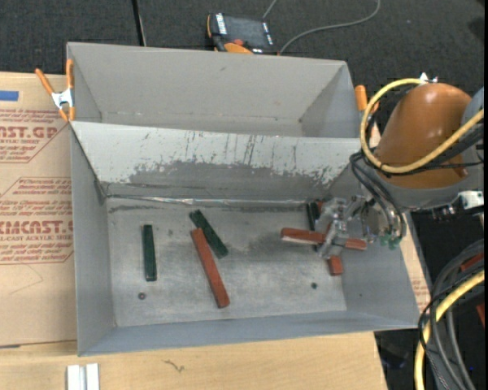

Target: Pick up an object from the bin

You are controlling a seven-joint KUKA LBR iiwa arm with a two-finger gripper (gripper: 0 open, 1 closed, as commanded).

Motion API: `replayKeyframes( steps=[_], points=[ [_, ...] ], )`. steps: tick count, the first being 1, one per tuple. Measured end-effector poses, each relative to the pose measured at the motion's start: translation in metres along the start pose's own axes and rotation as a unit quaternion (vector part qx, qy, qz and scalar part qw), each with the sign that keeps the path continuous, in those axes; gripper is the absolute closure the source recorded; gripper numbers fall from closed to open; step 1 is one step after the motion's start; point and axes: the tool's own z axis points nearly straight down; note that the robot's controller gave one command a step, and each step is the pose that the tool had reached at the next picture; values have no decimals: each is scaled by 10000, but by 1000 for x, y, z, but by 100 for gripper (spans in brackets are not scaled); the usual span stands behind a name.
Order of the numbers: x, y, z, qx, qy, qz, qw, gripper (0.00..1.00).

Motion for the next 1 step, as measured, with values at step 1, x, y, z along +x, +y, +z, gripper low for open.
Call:
replayKeyframes(
  steps=[1],
  points=[
    [-36,1,-56,2,-11,-65,10000,100]
  ],
)
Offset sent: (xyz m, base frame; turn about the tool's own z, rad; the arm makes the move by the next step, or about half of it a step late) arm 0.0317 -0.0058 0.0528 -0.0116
